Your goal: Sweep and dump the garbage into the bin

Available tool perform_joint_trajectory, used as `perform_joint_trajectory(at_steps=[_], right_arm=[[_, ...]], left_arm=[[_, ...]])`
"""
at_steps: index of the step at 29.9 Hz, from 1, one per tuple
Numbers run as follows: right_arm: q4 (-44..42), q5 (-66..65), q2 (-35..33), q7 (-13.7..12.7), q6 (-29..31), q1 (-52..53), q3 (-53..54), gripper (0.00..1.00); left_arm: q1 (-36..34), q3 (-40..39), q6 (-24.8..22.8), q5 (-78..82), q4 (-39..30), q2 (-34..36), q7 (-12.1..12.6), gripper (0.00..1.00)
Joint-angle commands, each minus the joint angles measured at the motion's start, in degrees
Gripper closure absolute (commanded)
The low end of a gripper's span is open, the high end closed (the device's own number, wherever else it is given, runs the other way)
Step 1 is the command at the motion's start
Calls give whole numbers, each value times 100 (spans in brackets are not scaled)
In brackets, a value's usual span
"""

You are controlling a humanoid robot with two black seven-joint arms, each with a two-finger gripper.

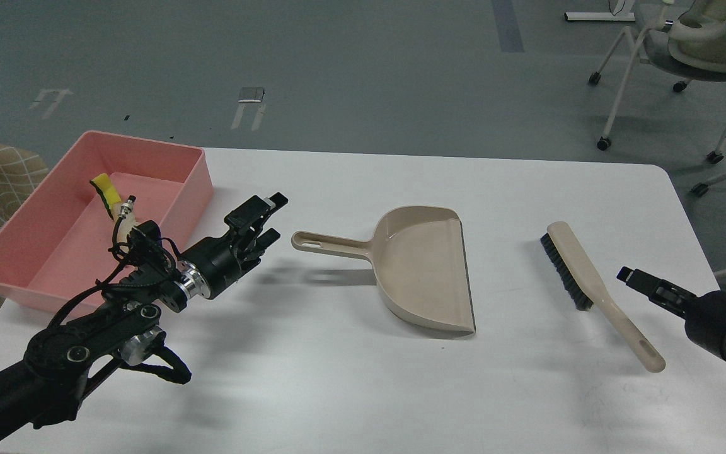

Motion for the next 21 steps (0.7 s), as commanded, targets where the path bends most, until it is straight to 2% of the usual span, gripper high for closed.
perform_joint_trajectory(at_steps=[1, 8, 14, 18, 21], right_arm=[[26, 4, 208, -8, 18, 20, 546, 3], [149, 258, 604, -52, 10, 546, 1515, 1], [-105, 1023, 1500, -61, -130, 1408, 1805, 0], [-509, 1103, 2236, -9, -1165, 1741, 1805, 0], [-746, 1199, 2729, 0, -1458, 2092, 1814, 0]], left_arm=[[-160, 0, -3, -246, 2, 254, 1, 4], [-459, -17, -47, -1037, -77, 791, -52, 3], [-530, -342, -56, -1821, -77, 853, -34, 2], [-565, -1008, -64, -2031, -42, 809, -43, 2], [-548, -1456, -152, -2180, 19, 791, -34, 2]])
